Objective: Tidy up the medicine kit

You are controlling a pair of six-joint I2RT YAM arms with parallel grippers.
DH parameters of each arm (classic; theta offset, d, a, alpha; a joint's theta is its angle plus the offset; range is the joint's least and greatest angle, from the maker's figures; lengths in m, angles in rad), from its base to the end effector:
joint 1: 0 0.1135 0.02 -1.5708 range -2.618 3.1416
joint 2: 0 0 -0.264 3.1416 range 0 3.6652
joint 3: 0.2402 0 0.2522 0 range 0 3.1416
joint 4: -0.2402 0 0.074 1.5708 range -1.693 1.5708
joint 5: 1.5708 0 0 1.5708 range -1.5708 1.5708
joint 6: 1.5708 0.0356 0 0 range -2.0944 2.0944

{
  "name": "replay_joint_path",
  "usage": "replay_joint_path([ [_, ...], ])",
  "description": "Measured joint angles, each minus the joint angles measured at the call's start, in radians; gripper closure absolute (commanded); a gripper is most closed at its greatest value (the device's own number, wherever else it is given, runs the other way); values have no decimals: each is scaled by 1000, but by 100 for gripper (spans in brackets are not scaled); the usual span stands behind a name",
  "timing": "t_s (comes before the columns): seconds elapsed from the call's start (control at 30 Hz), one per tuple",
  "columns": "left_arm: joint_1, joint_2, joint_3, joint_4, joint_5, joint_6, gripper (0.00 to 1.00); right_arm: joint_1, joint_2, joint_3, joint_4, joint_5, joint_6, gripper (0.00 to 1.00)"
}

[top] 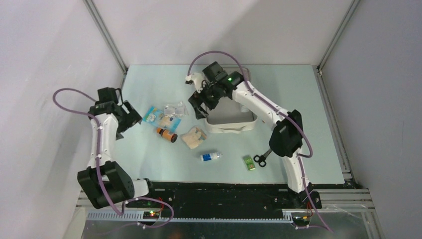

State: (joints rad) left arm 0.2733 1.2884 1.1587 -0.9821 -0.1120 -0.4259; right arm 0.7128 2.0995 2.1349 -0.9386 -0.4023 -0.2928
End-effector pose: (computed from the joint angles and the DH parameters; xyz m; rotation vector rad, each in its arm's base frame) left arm 0.2354 0.0701 0.2968 -0.9488 2.5002 0.1018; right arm 0.3404 0.3126 0.3262 -1.3536 2.0961 0.6763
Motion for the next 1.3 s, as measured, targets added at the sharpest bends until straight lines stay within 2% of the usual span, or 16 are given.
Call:
replay_joint_path([
  [0.2, 168, -53, -26, 11, 56, 16, 5, 34, 43, -14, 53, 11, 121, 11],
  [0.37, 256, -156, -101, 19, 92, 35, 6, 68, 111, 74, 77, 123, 218, 13],
  [0.47, 276, -225, -160, 15, 126, 33, 7, 122, 170, 131, 111, 179, 249, 16],
  [0.67, 304, -379, -224, 11, 145, 35, 7, 262, 294, 250, 138, 189, 252, 17],
  [0.8, 307, -460, -242, 7, 144, 38, 8, 299, 372, 318, 152, 188, 219, 18],
  [1.0, 296, -467, -242, 5, 143, 61, 8, 317, 440, 333, 167, 199, 195, 23],
  [1.3, 292, -464, -240, -5, 145, 69, 8, 337, 458, 313, 212, 241, 175, 28],
])
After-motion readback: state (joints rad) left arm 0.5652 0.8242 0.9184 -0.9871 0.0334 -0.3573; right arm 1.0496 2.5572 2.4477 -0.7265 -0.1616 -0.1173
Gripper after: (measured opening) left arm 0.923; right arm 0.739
